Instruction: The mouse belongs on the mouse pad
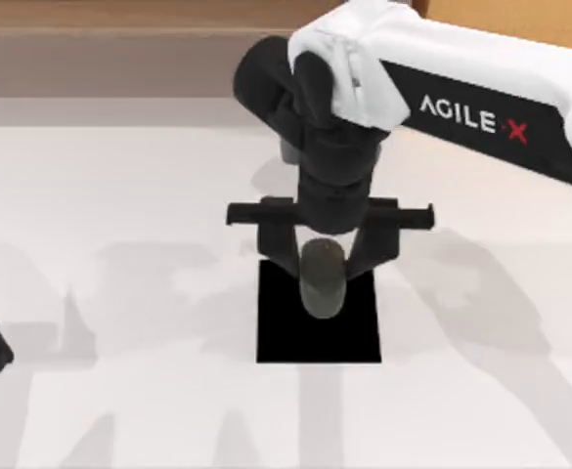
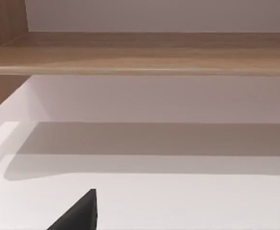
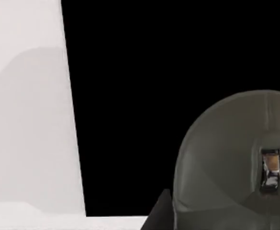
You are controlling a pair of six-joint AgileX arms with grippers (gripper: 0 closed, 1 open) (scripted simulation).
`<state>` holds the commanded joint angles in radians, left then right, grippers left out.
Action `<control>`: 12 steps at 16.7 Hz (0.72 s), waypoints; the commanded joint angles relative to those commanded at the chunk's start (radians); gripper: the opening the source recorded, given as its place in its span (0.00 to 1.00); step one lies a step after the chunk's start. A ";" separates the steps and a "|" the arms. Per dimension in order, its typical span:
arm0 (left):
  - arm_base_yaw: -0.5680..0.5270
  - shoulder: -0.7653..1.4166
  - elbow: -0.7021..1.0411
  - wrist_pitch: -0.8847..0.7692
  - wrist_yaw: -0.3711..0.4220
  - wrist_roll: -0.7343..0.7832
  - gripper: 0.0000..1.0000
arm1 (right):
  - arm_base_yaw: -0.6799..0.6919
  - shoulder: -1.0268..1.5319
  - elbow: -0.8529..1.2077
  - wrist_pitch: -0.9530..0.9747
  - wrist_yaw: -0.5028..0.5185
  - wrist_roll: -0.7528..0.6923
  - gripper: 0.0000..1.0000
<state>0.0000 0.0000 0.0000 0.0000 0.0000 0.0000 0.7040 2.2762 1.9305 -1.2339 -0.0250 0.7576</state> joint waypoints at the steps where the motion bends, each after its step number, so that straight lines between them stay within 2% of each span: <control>1: 0.000 0.000 0.000 0.000 0.000 0.000 1.00 | -0.001 0.004 -0.010 0.001 -0.012 0.002 0.00; 7: 0.000 0.000 0.000 0.000 0.000 0.000 1.00 | 0.001 0.020 -0.071 0.034 -0.057 0.005 0.00; 12: 0.000 0.000 0.000 0.000 0.000 0.000 1.00 | 0.011 0.014 -0.083 0.120 0.006 -0.008 0.00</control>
<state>0.0000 0.0000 0.0000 0.0000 0.0000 0.0000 0.7149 2.2902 1.8478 -1.1138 -0.0188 0.7499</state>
